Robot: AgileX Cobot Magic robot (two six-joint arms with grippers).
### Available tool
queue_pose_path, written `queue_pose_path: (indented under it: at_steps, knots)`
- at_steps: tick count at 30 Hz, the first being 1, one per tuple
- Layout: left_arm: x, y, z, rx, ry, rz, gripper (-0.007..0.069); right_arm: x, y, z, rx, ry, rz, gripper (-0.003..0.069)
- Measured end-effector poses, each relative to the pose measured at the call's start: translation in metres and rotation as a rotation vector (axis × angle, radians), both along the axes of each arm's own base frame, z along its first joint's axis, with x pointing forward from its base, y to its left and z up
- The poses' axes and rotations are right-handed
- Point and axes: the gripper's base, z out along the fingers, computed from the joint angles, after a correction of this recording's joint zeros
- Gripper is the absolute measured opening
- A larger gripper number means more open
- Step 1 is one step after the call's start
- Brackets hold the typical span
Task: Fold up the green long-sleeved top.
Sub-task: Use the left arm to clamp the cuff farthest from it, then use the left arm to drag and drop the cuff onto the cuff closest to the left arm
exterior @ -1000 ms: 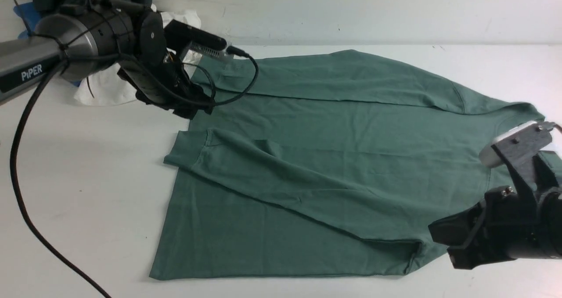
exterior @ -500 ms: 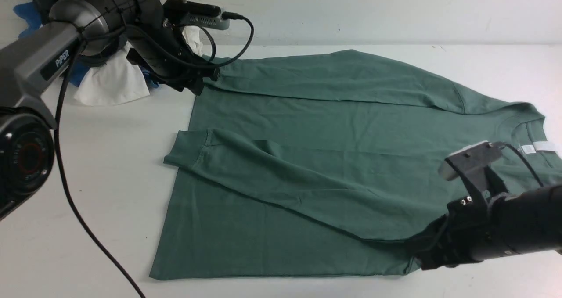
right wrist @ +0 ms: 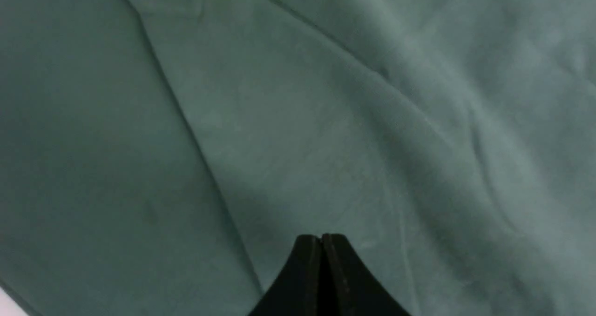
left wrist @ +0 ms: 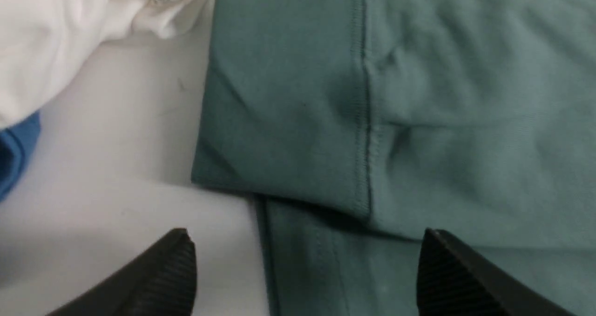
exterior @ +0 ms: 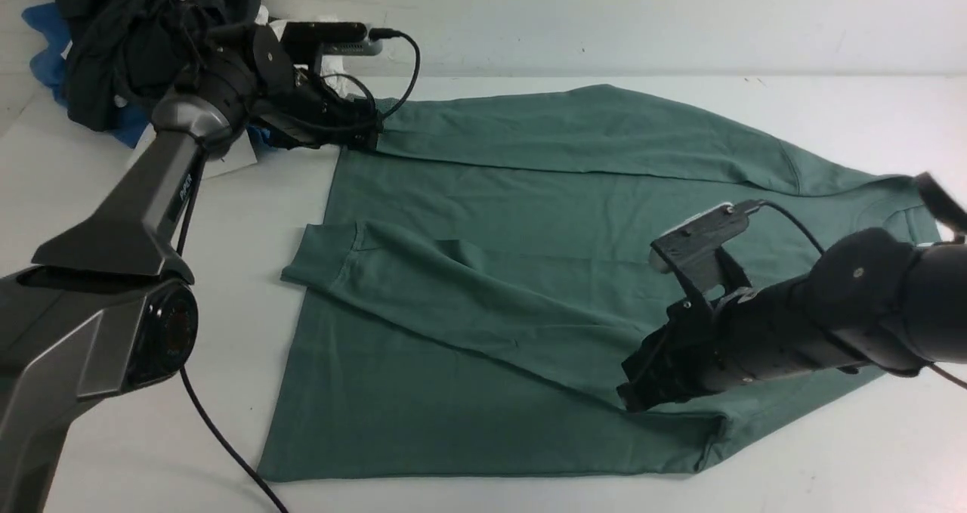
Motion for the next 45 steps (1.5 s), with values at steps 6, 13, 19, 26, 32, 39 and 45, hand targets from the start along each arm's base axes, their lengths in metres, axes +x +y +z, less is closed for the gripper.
queue_pose_path:
  at_steps: [6, 13, 19, 26, 32, 39, 45]
  knots:
    - [0.008, 0.005, -0.007, -0.034, -0.071, 0.051, 0.0554, -0.013, 0.011, -0.015, -0.093, 0.013, 0.155, -0.0011]
    - [0.012, 0.006, -0.016, -0.021, -0.115, 0.051, 0.0447, -0.035, 0.000, -0.020, -0.140, 0.004, 0.172, -0.0011]
    - [0.012, 0.004, -0.017, 0.012, -0.131, -0.002, 0.0087, -0.038, -0.001, -0.015, -0.137, -0.018, 0.169, -0.0011]
    - [0.003, 0.001, 0.006, 0.063, -0.078, -0.089, 0.0023, -0.047, -0.005, 0.013, -0.086, -0.070, 0.151, -0.0011]
    - [-0.025, 0.000, 0.069, 0.086, 0.044, -0.175, 0.0023, -0.057, -0.022, 0.060, -0.016, -0.162, 0.106, -0.0011]
    - [-0.058, -0.009, 0.164, 0.056, -0.029, -0.161, 0.0023, -0.072, -0.063, 0.104, -0.032, -0.267, 0.030, -0.0011]
    - [-0.084, -0.041, 0.118, 0.117, 0.256, -0.229, 0.0023, -0.084, -0.087, 0.123, -0.039, -0.318, -0.063, -0.0011]
